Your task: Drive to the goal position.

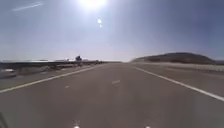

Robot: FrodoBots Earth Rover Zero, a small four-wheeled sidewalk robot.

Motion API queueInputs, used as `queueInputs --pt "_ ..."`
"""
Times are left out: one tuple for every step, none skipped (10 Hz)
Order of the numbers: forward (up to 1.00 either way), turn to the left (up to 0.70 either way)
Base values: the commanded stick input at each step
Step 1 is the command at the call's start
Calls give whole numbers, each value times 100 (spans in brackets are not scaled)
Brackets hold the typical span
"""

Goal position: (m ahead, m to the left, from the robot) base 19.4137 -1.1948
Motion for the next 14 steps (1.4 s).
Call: queueInputs --pt "100 0" --pt "100 0" --pt "100 0" --pt "100 0" --pt "100 0" --pt "100 0" --pt "100 0" --pt "100 0" --pt "100 0" --pt "100 0" --pt "100 0" --pt "100 0" --pt "100 0" --pt "100 0"
